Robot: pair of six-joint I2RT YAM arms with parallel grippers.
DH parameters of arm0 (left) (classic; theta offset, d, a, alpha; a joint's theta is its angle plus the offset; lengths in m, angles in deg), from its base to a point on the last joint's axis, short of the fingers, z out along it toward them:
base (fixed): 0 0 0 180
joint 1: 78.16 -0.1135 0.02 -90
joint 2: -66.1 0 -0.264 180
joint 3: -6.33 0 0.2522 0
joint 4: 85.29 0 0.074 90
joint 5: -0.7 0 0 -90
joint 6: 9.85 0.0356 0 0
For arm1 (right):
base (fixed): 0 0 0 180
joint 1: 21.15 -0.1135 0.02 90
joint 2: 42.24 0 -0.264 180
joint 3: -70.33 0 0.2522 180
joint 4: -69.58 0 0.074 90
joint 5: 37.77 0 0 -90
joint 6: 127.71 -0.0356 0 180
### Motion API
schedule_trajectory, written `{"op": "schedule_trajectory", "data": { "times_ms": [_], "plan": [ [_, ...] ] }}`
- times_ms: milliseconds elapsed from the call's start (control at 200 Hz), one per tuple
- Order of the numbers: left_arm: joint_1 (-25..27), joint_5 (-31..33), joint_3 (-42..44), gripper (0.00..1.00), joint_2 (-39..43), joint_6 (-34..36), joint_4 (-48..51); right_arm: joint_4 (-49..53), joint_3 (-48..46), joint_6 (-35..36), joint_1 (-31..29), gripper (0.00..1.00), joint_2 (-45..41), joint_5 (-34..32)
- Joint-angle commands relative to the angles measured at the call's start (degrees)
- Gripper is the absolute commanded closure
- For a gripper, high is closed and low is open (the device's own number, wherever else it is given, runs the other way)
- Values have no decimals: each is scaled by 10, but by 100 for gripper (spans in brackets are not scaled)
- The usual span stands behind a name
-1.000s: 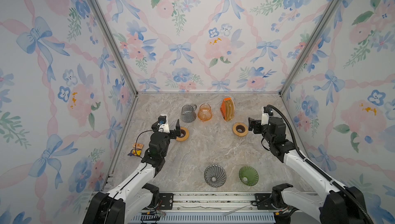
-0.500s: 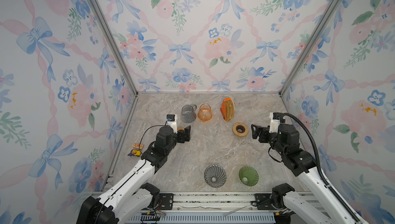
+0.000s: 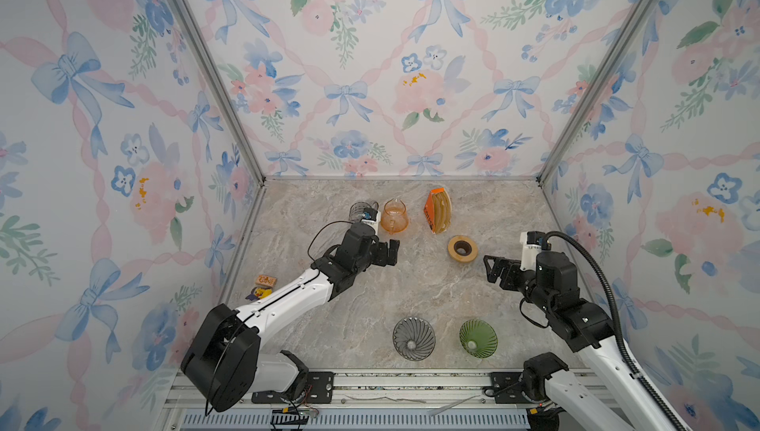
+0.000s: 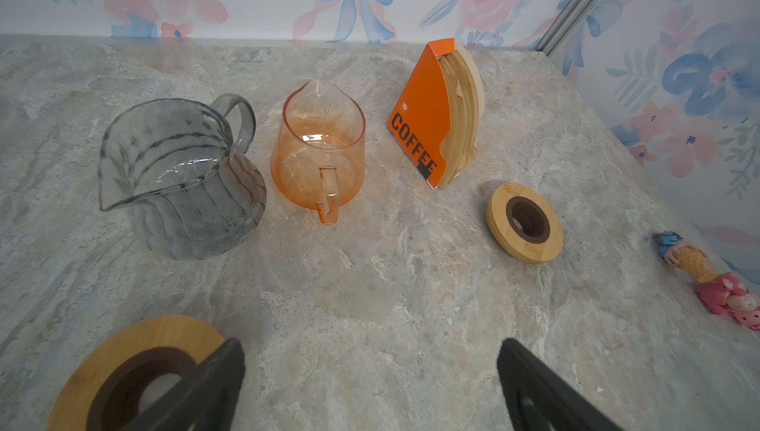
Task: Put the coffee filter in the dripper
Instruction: 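Reach the left gripper toward the orange glass server while the right arm lifts, then lower the left gripper and grasp the orange server by its handle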
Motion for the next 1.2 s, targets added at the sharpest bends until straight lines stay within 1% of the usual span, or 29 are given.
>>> {"op": "schedule_trajectory", "data": {
  "times_ms": [0,80,195,245,325,400,470,525,565,640,785,830,1035,1115,1195],
  "plan": [
    [2,6,-36,5,-32,2,13,20,-3,-17,-7,4,-4,20],
    [2,-1,-58,8,-62,7,19,20,-3,-12,-9,4,-2,31],
    [2,-8,-112,13,-120,13,54,19,-1,-9,-13,4,0,43],
    [1,-2,-133,14,-141,14,66,23,2,-8,-17,4,1,44],
    [1,12,-166,20,-177,11,83,28,4,-4,-22,4,0,48],
    [0,22,-203,22,-211,7,107,37,8,1,-28,4,-2,46],
    [1,27,-237,28,-243,5,130,45,10,3,-31,4,-5,41],
    [1,37,-259,29,-268,1,146,53,13,5,-31,4,-8,36],
    [2,46,-271,30,-280,-2,153,58,14,6,-32,4,-12,34],
    [1,66,-288,37,-297,-4,161,65,17,6,-32,4,-19,29],
    [1,98,-326,40,-331,2,187,74,17,7,-32,4,-30,17],
    [0,105,-336,43,-340,7,193,76,15,7,-32,4,-32,14],
    [-2,100,-370,46,-374,22,204,79,10,3,-31,4,-37,6],
    [-6,94,-377,51,-382,23,204,80,8,3,-32,4,-41,6],
    [-9,90,-384,54,-390,26,204,81,7,3,-32,4,-44,4]
  ]
}}
